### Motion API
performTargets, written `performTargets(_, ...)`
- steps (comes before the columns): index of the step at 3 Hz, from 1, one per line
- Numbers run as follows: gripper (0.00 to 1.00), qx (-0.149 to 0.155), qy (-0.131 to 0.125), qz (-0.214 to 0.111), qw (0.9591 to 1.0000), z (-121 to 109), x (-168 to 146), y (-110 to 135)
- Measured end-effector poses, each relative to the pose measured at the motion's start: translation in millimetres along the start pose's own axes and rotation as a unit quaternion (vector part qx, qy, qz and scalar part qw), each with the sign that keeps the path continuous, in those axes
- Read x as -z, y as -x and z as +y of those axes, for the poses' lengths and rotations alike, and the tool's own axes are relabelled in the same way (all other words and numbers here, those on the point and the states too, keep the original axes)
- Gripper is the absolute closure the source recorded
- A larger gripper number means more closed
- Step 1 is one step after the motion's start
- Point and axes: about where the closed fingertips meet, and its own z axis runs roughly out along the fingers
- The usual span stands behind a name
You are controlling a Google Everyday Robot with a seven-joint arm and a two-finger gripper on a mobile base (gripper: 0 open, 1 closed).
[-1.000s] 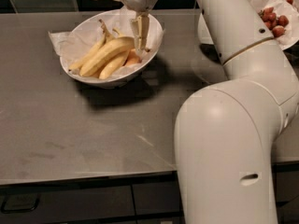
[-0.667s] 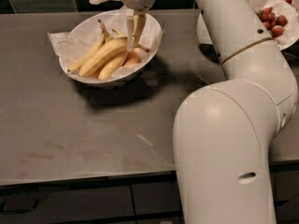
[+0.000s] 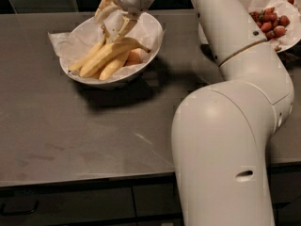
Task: Pick banana from white bowl
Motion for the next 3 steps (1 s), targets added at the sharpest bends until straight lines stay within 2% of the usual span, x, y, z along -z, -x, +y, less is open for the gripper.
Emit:
performTargets(1,0.42,-0.012,0.007,-0.018,0.9997,5,-15,0)
performTargets(2,0.36,-0.012,0.007,-0.018,0.9997,3,-12,1)
performTargets(3,0.31,-0.034,0.022,-0.026,0.9989,17,-14,3)
